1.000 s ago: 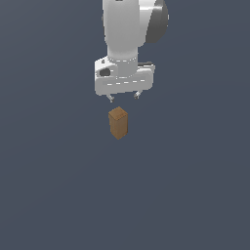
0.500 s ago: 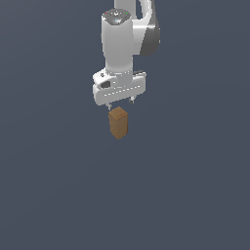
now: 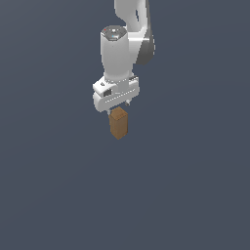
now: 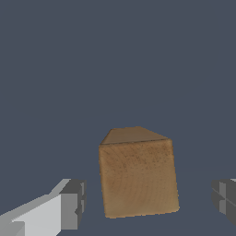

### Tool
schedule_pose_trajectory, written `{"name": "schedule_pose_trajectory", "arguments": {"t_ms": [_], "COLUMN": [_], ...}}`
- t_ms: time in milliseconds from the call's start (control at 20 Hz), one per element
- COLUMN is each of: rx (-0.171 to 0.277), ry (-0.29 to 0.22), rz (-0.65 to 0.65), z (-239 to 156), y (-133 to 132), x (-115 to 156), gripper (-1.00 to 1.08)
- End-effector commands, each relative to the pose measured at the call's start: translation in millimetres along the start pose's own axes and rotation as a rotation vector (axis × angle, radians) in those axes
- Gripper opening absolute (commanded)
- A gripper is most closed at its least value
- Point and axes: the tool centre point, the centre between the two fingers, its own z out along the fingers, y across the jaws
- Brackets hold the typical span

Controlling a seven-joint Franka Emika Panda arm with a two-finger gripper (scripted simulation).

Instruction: Pick up the object and move it to a goal position.

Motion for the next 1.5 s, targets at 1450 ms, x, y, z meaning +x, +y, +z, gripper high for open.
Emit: {"name": "schedule_pose_trajectory", "arguments": {"t_ms": [1450], "rx": [-0.004], "ry": [-0.003], "rz": [-0.101], "z": [66], "y": [-1], "x": [-11], "gripper": [1.00]}}
